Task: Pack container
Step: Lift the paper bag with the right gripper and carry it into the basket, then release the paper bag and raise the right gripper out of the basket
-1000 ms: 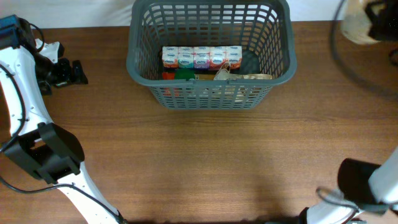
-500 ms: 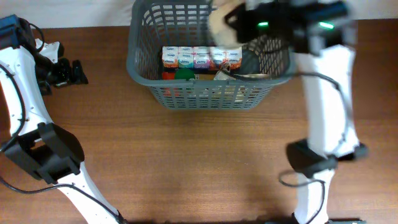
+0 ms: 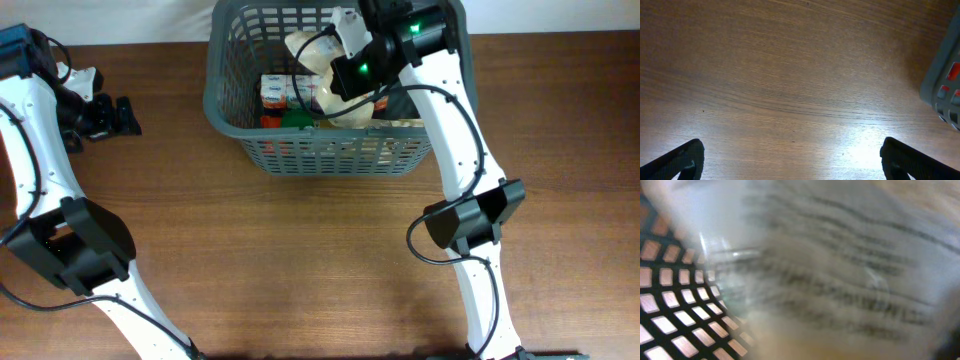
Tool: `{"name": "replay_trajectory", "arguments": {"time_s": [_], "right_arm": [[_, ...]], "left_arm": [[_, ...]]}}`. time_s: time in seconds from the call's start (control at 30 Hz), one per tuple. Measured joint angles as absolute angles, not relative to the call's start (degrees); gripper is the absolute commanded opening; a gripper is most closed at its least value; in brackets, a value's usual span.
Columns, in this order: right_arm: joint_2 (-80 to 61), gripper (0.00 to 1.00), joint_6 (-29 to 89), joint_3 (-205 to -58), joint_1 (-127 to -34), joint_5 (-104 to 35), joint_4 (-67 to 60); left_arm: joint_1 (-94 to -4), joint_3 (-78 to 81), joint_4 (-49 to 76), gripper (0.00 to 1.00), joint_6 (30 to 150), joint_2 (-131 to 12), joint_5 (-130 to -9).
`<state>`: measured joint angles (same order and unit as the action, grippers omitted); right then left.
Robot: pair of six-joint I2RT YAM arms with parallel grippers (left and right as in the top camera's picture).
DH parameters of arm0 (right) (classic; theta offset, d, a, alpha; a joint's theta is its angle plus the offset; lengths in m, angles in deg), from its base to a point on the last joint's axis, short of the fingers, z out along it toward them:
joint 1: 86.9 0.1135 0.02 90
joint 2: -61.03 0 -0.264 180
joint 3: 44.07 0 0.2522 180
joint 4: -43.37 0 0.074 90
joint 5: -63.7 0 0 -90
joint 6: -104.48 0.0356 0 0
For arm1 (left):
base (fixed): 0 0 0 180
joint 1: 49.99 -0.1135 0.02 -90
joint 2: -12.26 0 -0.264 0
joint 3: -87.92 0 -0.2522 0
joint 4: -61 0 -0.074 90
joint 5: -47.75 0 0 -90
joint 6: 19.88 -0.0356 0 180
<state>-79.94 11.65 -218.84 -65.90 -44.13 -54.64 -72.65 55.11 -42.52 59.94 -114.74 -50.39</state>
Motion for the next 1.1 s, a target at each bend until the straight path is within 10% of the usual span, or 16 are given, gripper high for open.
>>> {"name": "replay_trajectory", "arguments": {"time_s": [0.07, 0.27, 0.7, 0.77, 0.83, 1.1], "right_arm": [[-80.4, 0.96, 11.4, -218.8, -65.9, -44.1, -55.1], [-80.5, 0.83, 11.3, -218.8, -66.2, -43.9, -55.3], [-63.3, 0.87, 11.7, -222.7, -71.4, -43.7, -55.7], [-58.6, 0.43, 11.5, -223.5, -71.3, -43.6, -55.8], [-55.2, 0.27, 11.2, -224.0, -71.2, -43.0, -56.4], [-38.9, 0.50, 9.8, -224.1, -69.1, -27.7, -65.1]], "left_arm": [[-72.6, 55.1, -42.5, 0.99, 59.9, -114.7, -50.4], [-72.6, 55.1, -42.5, 0.99, 59.9, -114.7, -50.4], [-72.6, 55.1, -42.5, 0.99, 59.9, -114.7, -50.4], [-72.6, 55.1, -42.5, 0.99, 59.9, -114.7, -50.4], [-72.6, 55.1, -42.5, 0.99, 59.9, -114.7, -50.4], [-72.6, 55.1, -42.5, 0.99, 59.9, -114.7, -50.4]]}}
